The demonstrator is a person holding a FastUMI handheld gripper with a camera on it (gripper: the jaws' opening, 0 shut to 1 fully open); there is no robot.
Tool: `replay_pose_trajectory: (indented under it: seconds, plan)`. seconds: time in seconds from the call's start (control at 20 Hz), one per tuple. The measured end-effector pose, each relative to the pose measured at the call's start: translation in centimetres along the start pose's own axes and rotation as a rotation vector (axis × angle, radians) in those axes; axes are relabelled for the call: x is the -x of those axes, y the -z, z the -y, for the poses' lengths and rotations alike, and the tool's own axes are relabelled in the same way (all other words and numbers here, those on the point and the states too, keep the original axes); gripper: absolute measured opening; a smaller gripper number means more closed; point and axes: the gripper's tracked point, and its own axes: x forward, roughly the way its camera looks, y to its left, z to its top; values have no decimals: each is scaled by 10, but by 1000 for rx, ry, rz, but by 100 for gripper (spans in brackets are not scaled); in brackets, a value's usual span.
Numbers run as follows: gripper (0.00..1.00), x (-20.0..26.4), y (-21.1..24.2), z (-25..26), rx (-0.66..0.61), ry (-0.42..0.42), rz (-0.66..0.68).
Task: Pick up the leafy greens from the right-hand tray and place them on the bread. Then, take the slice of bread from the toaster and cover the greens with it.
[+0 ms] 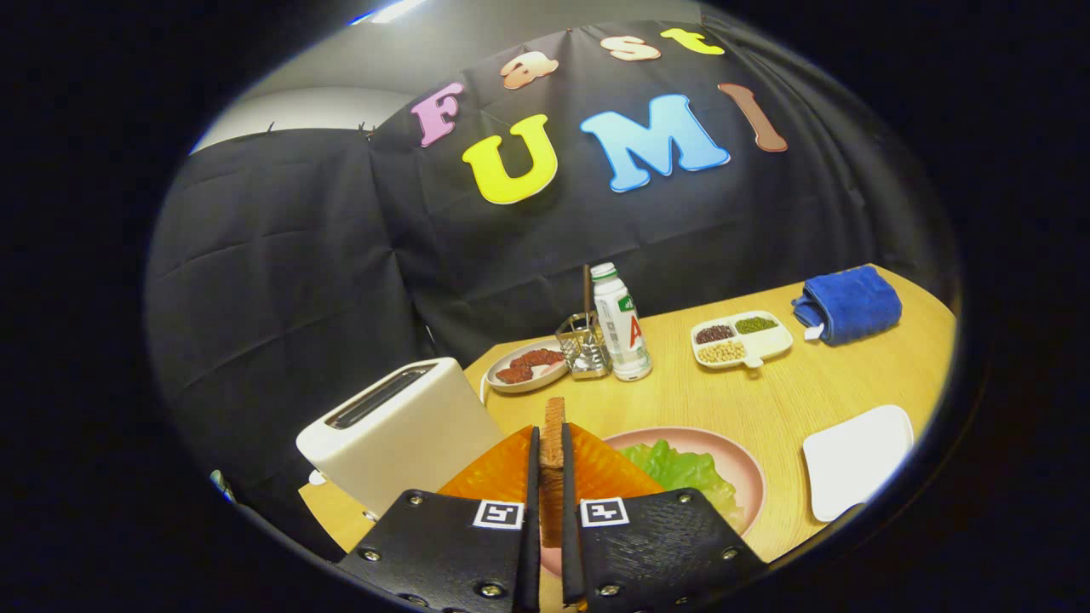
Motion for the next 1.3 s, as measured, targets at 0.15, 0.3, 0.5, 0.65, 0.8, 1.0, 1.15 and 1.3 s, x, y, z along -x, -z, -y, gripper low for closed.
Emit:
replay_pose_trajectory:
  seconds: [0.15, 0.3, 0.5, 0.65, 0.8, 1.0, 1.15, 1.3]
  plan:
    - [10, 6, 6, 26, 8, 66, 6]
    - [10, 10, 16, 47, 12, 117, -4]
    - [10, 12, 28, 66, 15, 168, -21]
    - [10, 10, 36, 77, 22, 198, -38]
    - [10, 8, 44, 87, 40, 234, -61]
    - [10, 6, 45, 88, 47, 243, -61]
    - [13, 8, 45, 92, 64, 267, -63]
    - [27, 7, 44, 95, 98, 284, -61]
